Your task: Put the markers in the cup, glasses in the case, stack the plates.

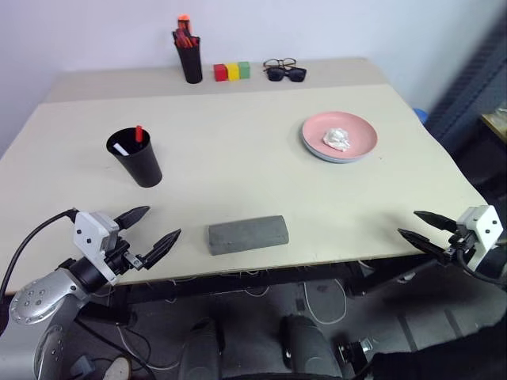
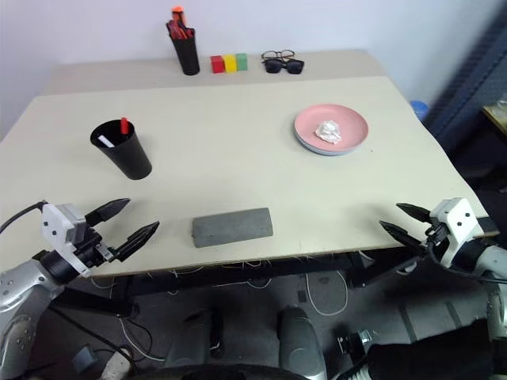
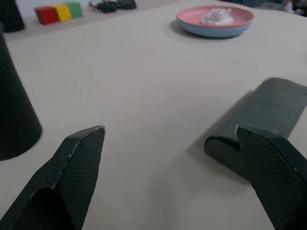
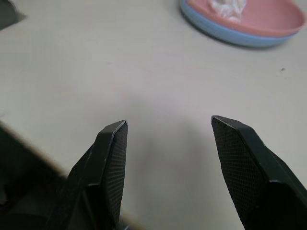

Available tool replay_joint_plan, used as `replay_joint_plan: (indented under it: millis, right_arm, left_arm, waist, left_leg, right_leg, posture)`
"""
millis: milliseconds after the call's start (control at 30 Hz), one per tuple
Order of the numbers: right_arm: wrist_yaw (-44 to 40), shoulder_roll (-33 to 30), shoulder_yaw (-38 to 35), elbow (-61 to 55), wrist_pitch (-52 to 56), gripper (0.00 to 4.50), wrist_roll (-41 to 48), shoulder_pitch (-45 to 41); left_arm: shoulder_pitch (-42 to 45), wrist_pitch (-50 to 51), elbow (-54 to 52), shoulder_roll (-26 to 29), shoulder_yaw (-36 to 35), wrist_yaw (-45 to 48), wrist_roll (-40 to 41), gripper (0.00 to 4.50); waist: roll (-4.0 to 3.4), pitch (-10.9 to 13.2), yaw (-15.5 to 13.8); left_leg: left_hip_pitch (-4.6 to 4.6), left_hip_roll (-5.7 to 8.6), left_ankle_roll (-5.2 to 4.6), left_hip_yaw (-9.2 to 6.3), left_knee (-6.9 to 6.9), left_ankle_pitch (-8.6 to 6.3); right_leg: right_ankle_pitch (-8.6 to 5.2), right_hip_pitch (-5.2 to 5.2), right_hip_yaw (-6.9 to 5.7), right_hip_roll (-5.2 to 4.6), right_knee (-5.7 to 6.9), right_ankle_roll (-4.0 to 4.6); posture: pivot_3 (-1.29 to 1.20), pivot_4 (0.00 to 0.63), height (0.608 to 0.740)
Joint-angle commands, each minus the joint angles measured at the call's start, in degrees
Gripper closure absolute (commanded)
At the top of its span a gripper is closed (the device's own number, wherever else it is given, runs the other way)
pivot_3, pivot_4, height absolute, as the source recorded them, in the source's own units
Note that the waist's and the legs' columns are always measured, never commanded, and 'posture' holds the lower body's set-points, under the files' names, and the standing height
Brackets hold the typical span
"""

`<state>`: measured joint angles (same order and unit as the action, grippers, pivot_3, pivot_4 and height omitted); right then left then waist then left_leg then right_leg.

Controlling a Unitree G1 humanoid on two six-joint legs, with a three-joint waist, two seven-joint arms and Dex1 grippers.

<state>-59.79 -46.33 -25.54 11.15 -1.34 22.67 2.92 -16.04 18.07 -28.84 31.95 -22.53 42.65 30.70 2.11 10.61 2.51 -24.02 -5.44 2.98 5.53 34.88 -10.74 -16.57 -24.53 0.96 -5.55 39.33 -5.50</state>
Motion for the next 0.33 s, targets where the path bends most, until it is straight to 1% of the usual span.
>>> replay_joint_plan:
  millis: [33,67,100,133,167,200,300,333]
  right_arm:
    - [0.46,-1.15,-2.04,0.06,-2.12,1.71,0.4,-1.36]
    - [0.38,-1.22,-1.87,0.29,-2.18,1.71,0.36,-1.73]
    - [0.35,-1.27,-1.61,0.2,-2.12,1.71,0.34,-2.09]
    - [0.34,-1.33,-1.29,0.4,-2.24,1.71,0.16,-2.6]
    - [0.43,-1.25,-1.04,0.25,-2.21,1.71,0.14,-3.06]
    - [0.65,-1.11,-0.84,-0.18,-1.9,1.71,0.22,-3.4]
    - [1.32,-0.56,-0.08,-1.77,-1.0,1.71,0.26,-4.07]
    - [1.59,-0.32,0.16,-2.58,-0.57,1.71,0.51,-4.32]
  left_arm:
    - [-0.81,-0.48,-1.97,0.45,-1.02,-0.09,1.14,0.0]
    - [-1.08,-0.32,-2.28,0.45,-0.89,-0.22,1.18,0.0]
    - [-1.47,-0.15,-2.61,0.48,-1.0,-0.23,1.36,0.0]
    - [-1.69,-0.04,-2.84,0.49,-0.97,-0.33,1.43,0.0]
    - [-2.0,0.11,-3.05,0.53,-1.15,-0.4,1.59,0.0]
    - [-2.27,0.23,-3.18,0.61,-1.39,-0.45,1.76,0.0]
    - [-3.38,-0.05,-2.98,0.81,-2.04,-0.14,2.14,0.0]
    - [-3.84,-0.37,-2.6,0.82,-2.25,0.16,2.15,0.0]
  waist:
    - [-0.86,-0.04,-1.06]
    - [-1.07,-0.05,-1.44]
    - [-1.13,-0.07,-1.61]
    - [-1.25,-0.05,-1.54]
    - [-1.37,-0.06,-1.4]
    - [-1.51,-0.16,-1.28]
    - [-1.48,-0.14,-0.96]
    - [-1.48,-0.14,-0.96]
  left_leg:
    - [0.33,0.19,0.03,-0.66,0.28,0.02]
    - [0.73,1.15,0.08,-1.68,0.67,0.05]
    - [0.86,2.22,0.32,-2.8,1.1,-0.31]
    - [0.8,2.6,0.23,-3.45,0.93,-0.36]
    - [0.81,2.62,0.07,-3.76,0.83,-0.58]
    - [0.87,2.62,-0.07,-3.97,0.93,-0.79]
    - [0.62,2.61,-0.37,-4.0,1.07,-1.13]
    - [0.57,2.64,-0.58,-3.95,1.15,-1.21]
  right_leg:
    - [0.02,0.16,0.02,0.14,-0.1,0.21]
    - [0.04,0.32,-0.09,0.32,-0.12,0.34]
    - [0.06,0.42,-0.14,0.57,-0.29,0.4]
    - [0.09,0.7,-0.15,0.71,-0.38,0.45]
    - [0.1,0.97,-0.24,1.0,-0.66,0.46]
    - [0.1,1.17,-0.4,1.1,-1.2,0.45]
    - [0.21,1.61,-0.51,1.08,-2.38,0.54]
    - [0.24,1.69,-0.45,0.98,-2.59,0.58]
  posture:
    - [0.0,0.15,0.74]
    - [0.0,0.15,0.74]
    - [0.0,0.15,0.74]
    - [0.0,0.15,0.74]
    - [0.0,0.15,0.74]
    - [0.0,0.15,0.74]
    - [0.0,0.15,0.74]
    - [0.0,0.15,0.74]
